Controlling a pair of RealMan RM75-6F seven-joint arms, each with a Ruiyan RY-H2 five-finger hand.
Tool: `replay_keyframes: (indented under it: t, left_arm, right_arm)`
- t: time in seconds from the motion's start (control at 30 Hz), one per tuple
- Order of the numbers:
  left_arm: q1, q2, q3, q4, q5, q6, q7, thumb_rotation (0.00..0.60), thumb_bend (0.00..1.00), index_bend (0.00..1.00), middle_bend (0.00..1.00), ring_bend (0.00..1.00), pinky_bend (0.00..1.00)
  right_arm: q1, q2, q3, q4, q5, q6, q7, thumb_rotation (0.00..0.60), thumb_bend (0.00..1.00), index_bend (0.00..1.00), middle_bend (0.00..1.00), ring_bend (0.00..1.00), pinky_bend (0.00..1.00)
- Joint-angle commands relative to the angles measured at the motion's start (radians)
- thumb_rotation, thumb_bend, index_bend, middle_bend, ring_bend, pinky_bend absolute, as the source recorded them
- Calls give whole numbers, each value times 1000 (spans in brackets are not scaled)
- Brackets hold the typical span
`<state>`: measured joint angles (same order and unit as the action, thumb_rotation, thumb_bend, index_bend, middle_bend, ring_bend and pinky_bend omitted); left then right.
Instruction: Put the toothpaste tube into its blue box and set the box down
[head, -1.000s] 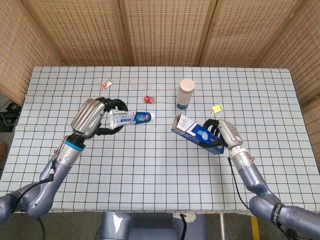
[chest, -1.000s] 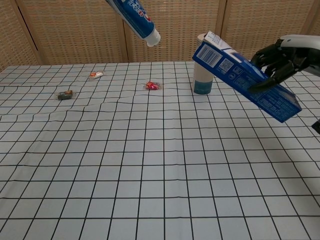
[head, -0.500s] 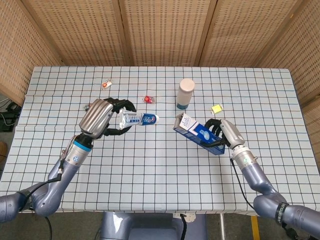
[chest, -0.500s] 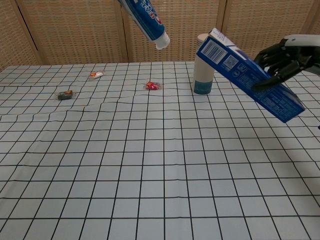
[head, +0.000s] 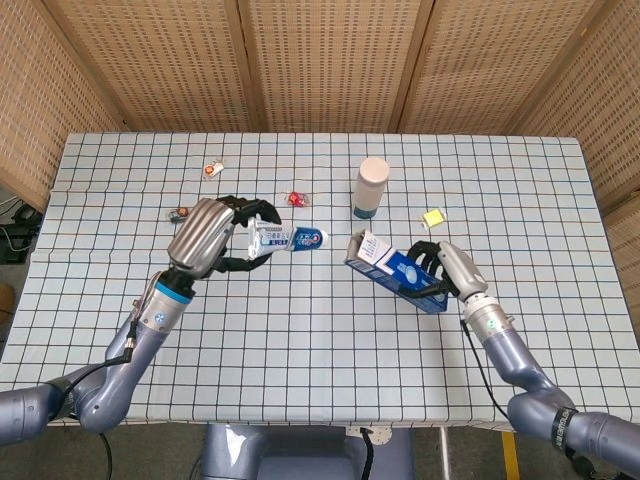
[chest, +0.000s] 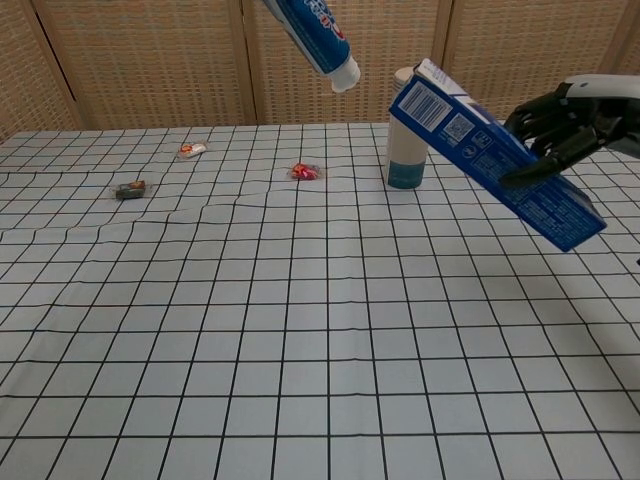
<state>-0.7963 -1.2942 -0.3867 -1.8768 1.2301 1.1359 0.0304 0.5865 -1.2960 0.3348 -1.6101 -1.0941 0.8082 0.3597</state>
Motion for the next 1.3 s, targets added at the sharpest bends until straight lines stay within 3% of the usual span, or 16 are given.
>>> replay_keyframes:
  t: [0.03,0.47,0.77,1.3]
  left_arm:
    - [-6,-10,-4,-1,-5,1,-6,600,618,890,551,540,509]
    - [-45,-102,-23,29,-23,16,-40,600,617,890,551,540,509]
    - [-58,-109,-48,24,-29,29,-44,600,617,890,551,540,509]
    - [-70,-155,-47,43,-28,38,-87,600,612,890,551,540,508]
  right_arm:
    - [-1,2,-1,-7,-3,-7,20,600,234,768,589,647,671]
    - [5,15,10,-18,-22,-47,147,600,235,770,591,650,672]
    - [10,15,2,-3,-39,-56,182,600,235,771,591,651,672]
    - [8,34,5,-35,-67,-67,268,600,235,770,591,651,671]
